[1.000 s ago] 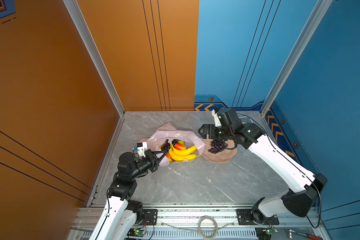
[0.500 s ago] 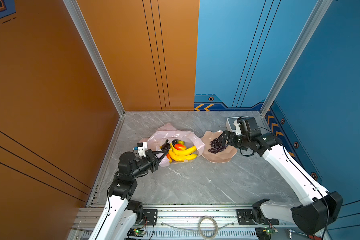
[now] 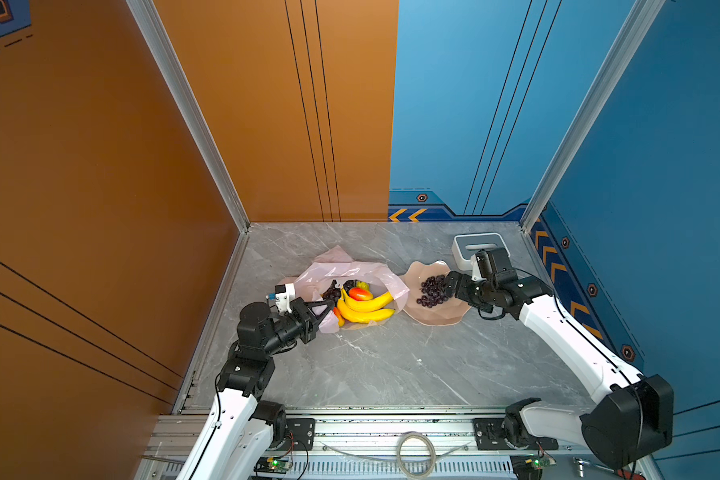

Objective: Place the fruits into the plastic bag
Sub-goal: 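Lower the right gripper onto the bunch of dark grapes and grasp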

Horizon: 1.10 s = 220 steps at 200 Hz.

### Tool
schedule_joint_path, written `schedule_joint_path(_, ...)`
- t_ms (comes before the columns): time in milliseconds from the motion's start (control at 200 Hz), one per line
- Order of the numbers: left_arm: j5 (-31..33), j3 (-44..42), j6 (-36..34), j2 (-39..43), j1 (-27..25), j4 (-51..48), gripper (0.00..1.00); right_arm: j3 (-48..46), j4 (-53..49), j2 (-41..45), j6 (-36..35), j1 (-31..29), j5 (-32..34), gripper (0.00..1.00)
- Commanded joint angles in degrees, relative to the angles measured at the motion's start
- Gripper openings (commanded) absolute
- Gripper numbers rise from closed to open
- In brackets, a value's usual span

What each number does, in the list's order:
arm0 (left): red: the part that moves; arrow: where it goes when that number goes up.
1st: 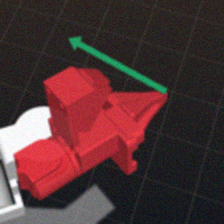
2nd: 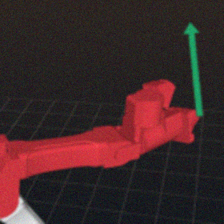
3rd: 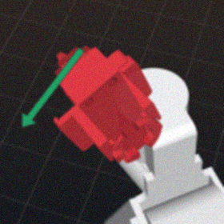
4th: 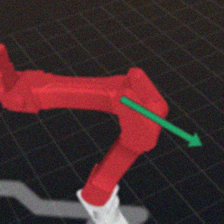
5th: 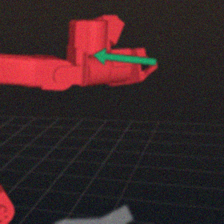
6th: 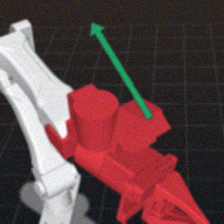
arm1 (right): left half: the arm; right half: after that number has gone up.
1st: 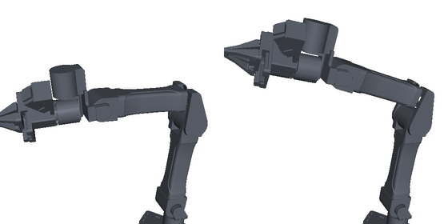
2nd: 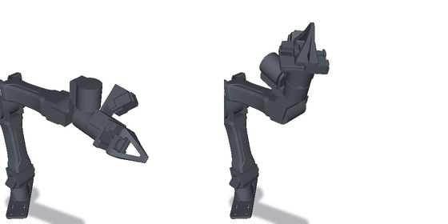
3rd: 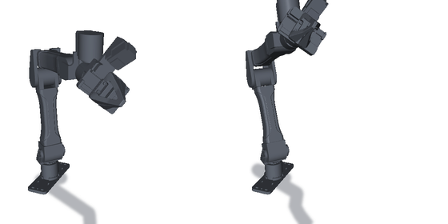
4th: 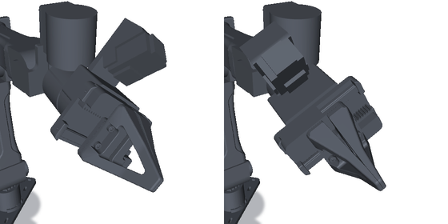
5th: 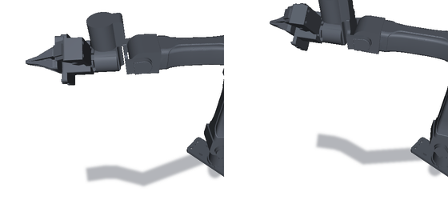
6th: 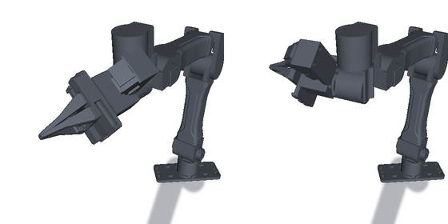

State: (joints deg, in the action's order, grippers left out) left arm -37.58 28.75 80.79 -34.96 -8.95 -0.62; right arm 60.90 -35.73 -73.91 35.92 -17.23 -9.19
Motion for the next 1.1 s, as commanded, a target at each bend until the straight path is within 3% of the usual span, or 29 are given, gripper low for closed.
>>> schedule_joint_path(0, -0.47, 1.28, -0.99, 0.65, 0.58, 1.06, 0.0, -1.38, 3.64, -2.32, 1.57, 0.79, -1.5, 1.0)
schedule_joint_path(691, -1.33, 1.8, -0.9, 1.36, 1.83, -0.32, 0.0, 2.66, 12.29, -22.1, 2.8, 2.9, -4.16, 1.0)
schedule_joint_path(1096, -1.44, 2.14, -0.94, 0.97, 1.99, -0.53, 0.0, 8.05, 14.97, -30.35, 4.06, 2.22, -0.38, 1.0)
